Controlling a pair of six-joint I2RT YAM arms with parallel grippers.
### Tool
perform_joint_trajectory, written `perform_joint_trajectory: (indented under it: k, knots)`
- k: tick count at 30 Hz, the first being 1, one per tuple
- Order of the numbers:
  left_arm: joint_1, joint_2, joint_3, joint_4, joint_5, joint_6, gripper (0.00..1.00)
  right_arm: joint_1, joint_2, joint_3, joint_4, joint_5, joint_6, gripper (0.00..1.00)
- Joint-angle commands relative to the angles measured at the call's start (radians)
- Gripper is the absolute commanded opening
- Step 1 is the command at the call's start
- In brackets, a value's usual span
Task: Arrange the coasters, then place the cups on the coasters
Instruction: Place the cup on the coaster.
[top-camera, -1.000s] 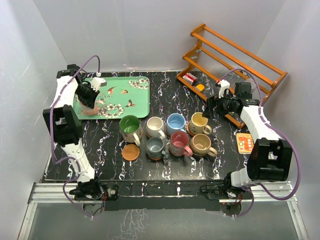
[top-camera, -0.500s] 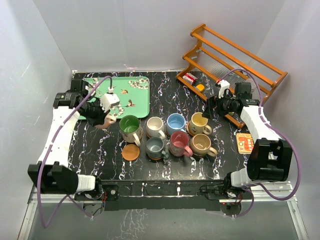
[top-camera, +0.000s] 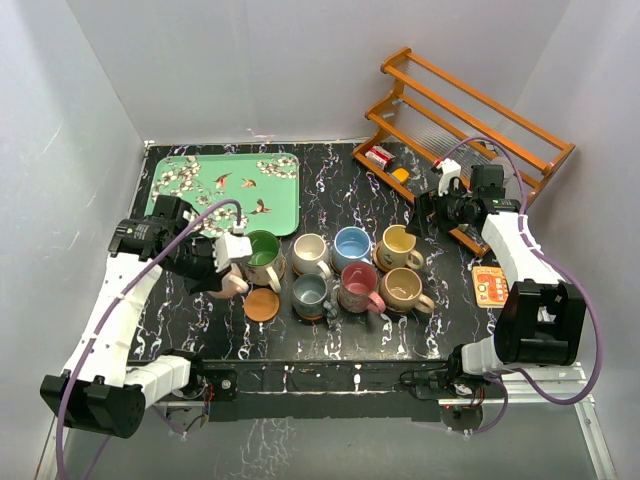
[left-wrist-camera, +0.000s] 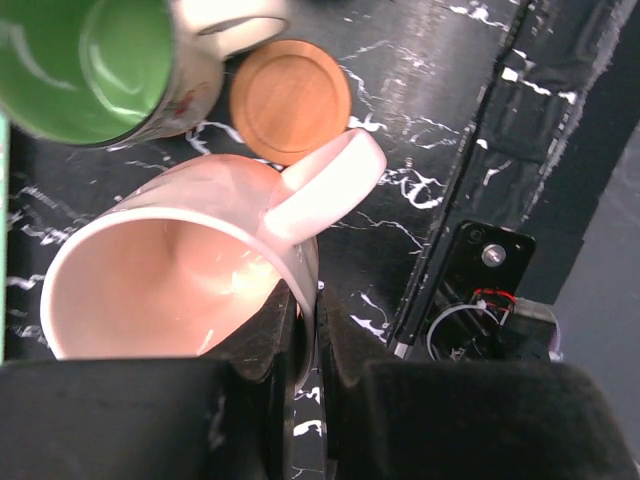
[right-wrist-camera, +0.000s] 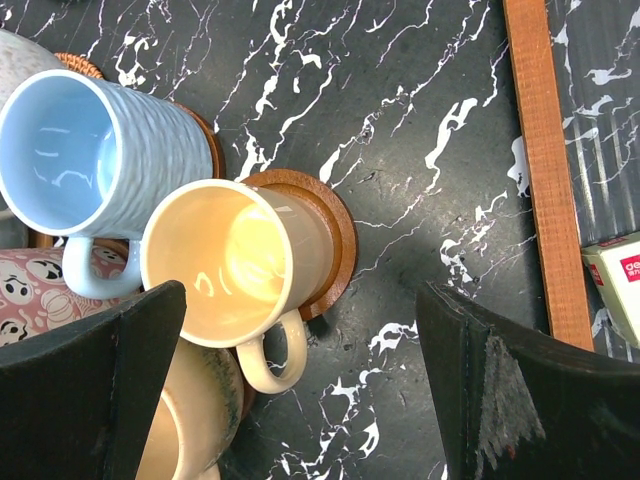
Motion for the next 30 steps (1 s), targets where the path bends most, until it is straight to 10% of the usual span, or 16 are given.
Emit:
perform_joint_trajectory:
  k: [1,30]
  knots:
    - [-0.063,-0.025,-0.045,-0.004,0.056,0.072,0.0,-0.005,-0.015,0.042,0.044,0.02,-0.016,0.98]
    - [-0.403,0.114,-0.32,0.407,-0.035,-0.118,0.0,-0.005,0.02,0.043,0.031,0.029,-0.03,0.98]
